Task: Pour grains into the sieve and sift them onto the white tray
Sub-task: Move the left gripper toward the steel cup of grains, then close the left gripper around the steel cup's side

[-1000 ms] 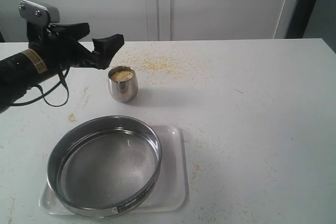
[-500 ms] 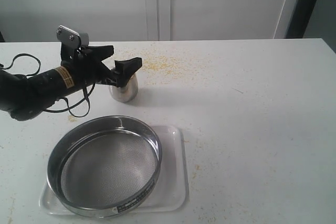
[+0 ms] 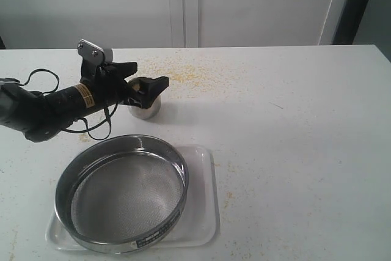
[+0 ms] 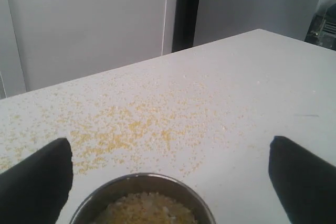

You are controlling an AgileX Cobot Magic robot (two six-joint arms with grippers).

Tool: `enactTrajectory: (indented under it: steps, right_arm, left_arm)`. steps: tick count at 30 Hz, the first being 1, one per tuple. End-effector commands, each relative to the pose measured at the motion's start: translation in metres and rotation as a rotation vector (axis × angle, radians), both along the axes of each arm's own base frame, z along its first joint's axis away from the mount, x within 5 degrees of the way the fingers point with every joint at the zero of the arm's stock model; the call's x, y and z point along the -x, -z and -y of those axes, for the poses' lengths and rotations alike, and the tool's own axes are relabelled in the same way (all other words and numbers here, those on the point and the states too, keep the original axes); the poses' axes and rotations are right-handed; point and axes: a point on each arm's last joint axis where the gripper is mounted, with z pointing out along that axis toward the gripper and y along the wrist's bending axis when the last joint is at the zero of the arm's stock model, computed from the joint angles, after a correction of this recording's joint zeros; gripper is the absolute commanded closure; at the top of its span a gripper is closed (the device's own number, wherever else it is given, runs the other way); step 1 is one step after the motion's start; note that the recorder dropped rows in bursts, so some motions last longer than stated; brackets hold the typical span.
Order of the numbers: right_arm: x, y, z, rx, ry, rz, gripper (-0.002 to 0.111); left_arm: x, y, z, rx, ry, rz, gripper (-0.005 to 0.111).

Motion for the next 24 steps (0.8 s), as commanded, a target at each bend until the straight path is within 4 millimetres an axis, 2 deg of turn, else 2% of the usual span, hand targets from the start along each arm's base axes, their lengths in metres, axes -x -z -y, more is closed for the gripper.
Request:
enactTrajectory:
  steps: [1,12,24]
  right_arm:
    - [0.000,0.001,0.000,0.001,0.008,0.010,0.108]
    - [0.000,0.001,0.000,0.001,0.008,0.010,0.108]
    - [0.000,0.001,0.000,0.001,0.008,0.010,0.108]
  left_arm:
    - [-0.002,0.004,-0.002,0.000,-0.004,-0.012,0.002]
    - [-0.006,0.026,-0.009,0.006,-0.046,-0.062,0.002]
    - [-0.015,0.027,-0.006,-0.027,-0.050,-0.045,0.002]
